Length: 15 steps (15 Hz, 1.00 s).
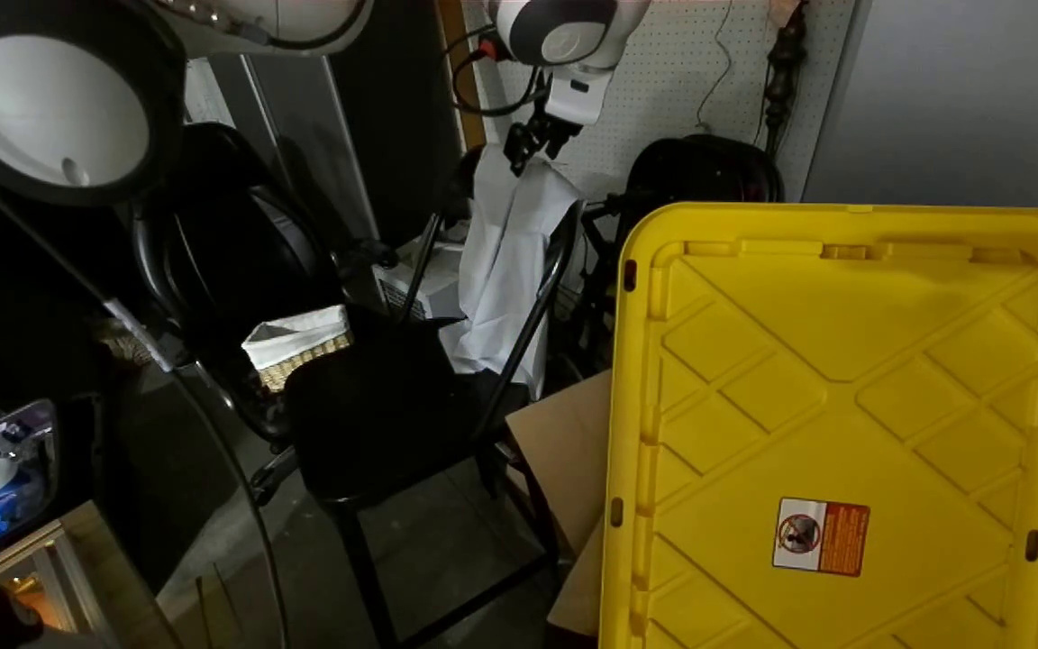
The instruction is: Put the white towel on the seat of the chair
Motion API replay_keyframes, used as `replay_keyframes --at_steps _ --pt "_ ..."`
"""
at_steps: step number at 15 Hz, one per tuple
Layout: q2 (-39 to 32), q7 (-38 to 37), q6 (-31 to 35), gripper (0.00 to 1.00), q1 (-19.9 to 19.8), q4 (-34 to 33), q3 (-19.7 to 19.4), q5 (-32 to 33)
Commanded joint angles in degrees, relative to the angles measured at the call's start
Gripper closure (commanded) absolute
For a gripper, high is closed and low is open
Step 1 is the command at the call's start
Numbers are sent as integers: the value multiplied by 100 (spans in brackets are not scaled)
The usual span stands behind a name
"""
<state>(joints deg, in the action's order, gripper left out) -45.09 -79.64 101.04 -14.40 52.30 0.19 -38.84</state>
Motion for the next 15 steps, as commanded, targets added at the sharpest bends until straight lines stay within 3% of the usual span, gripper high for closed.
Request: replay_keyframes --at_steps 1,2,8,15 --pt "-358 -190 -351 35 -127 -575 160 -159" --pt "-385 -199 -378 53 -130 -614 175 -154" --pt "-477 -276 -412 93 -104 -747 182 -128" --pt "-303 -260 -323 93 -84 -655 168 -103"
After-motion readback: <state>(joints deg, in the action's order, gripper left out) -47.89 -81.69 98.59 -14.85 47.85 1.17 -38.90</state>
